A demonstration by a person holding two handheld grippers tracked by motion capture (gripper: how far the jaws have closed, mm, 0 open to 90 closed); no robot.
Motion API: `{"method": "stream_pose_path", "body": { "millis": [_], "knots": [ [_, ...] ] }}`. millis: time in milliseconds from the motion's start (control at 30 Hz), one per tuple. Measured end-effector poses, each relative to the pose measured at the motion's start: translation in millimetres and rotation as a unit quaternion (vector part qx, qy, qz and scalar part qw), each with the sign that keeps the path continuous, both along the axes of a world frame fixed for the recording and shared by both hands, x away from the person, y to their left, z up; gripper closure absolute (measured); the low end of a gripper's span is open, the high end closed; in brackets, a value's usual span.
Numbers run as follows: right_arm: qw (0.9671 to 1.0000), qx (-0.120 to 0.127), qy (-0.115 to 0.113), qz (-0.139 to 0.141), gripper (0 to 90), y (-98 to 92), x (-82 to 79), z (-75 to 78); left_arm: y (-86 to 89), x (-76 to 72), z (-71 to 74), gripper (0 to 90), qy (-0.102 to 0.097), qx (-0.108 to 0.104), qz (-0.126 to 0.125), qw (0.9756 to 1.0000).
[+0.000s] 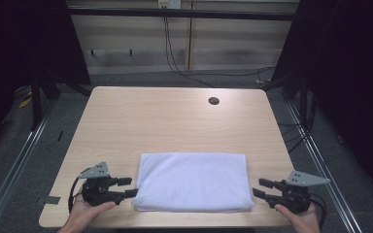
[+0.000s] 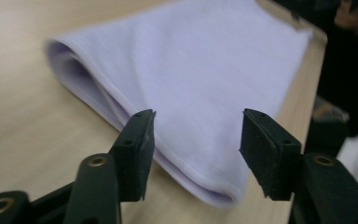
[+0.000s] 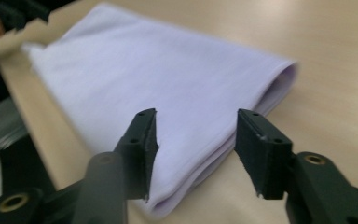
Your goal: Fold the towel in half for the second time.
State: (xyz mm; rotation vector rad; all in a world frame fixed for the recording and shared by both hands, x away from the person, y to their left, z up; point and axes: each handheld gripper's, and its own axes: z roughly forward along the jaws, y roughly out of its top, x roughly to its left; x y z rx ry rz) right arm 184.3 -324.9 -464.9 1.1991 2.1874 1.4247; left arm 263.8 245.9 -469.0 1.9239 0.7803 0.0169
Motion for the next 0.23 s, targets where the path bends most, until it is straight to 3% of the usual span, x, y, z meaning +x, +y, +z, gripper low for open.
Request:
{"method": "stream_pose_path", "body": {
  "millis": [67, 133, 233],
  "knots": [
    [0.9990, 0.013, -0.016, -0.038, 44.0, -9.1, 4.2, 1.2, 9.7, 7.1, 0.1, 39.1, -0.001, -0.011, 0.030, 0.9995],
    [0.9975, 0.023, -0.020, -0.064, 39.0, -16.5, 9.5, -0.4, 19.5, 13.2, 0.5, 38.3, -0.023, -0.003, 0.078, 0.9967],
    [0.9958, 0.012, -0.013, -0.090, 35.3, -20.5, 13.9, -6.1, 24.9, 17.8, -3.9, 37.5, -0.008, -0.005, 0.083, 0.9965]
  ]
}}
